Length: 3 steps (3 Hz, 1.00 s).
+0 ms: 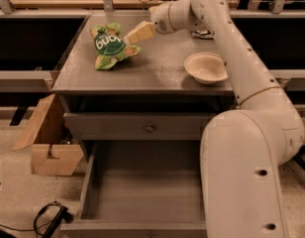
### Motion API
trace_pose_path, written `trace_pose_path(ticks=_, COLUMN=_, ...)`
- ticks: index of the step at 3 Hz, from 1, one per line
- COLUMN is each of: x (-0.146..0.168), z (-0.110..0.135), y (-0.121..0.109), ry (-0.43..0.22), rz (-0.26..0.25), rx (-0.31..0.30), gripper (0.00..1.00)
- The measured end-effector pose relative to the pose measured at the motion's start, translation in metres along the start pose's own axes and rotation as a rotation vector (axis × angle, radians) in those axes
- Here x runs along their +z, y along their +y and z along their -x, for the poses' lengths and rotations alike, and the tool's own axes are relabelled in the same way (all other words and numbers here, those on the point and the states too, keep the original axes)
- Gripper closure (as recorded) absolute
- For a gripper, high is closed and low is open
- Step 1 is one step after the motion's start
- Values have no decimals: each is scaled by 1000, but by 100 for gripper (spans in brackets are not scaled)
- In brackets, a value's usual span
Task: Place green rice chip bag into middle drawer
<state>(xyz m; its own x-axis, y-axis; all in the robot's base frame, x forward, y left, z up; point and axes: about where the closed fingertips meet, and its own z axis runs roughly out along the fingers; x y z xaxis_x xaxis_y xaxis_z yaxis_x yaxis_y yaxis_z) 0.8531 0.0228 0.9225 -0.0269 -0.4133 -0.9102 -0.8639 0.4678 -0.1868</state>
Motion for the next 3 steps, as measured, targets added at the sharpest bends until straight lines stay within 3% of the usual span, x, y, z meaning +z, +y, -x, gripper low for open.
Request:
trace_pose_path(ticks=1, x=45, z=8, y=14, ry=-35, rz=63, rx=4, gripper=0)
trace_pose_path(ticks=2, x=65, z=14, y=38, ry=64, rz=118, rx=-10, gripper=0)
trace_pose_path(ticks=3, x=83, z=-8, y=63, ry=256, rz=170, rx=6, gripper=14)
